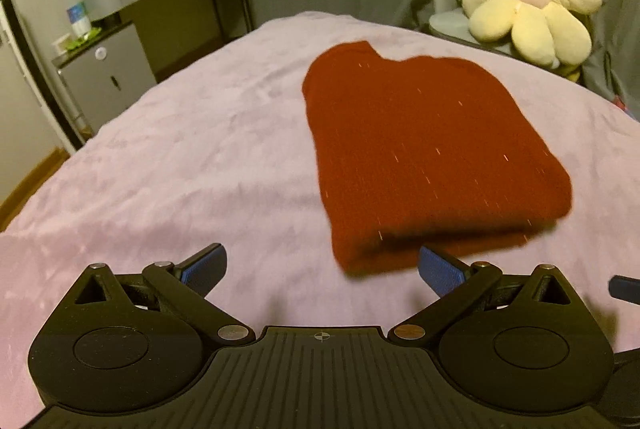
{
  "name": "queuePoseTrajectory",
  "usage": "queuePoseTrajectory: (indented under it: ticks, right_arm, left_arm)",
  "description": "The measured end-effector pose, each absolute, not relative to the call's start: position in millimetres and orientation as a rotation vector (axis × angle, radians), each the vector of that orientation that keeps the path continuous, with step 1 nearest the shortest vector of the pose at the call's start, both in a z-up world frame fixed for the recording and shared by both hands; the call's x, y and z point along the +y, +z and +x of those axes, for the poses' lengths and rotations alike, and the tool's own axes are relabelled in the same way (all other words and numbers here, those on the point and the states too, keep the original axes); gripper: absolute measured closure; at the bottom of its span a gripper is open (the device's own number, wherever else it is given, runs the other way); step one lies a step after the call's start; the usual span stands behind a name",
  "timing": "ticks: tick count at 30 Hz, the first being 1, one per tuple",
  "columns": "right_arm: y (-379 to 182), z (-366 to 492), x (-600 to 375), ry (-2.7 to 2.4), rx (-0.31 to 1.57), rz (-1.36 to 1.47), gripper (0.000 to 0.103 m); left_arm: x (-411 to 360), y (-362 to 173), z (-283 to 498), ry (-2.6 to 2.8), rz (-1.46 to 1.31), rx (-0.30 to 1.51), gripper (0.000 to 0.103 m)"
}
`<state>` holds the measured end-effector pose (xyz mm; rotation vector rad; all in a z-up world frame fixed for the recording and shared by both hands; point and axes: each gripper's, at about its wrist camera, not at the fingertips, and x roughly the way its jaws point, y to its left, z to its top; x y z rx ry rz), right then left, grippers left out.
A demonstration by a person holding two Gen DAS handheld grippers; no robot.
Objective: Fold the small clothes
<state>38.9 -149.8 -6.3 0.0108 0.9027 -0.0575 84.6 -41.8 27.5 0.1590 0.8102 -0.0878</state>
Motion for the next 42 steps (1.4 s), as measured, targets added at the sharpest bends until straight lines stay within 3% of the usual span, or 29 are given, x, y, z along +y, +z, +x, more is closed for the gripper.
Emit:
queuePoseTrajectory:
  ticks: [16,42]
  right_arm:
    - [36,20,-148,-0.141,0.888,0.062,0.004]
    - [41,25,-150,-0.141,0.907,0.082,0.004]
  left_arm:
    - [-28,34,64,-0.062,0.166,0.867,0.0]
    - [-30,35,60,-0.093,0.193,0.871,0.0]
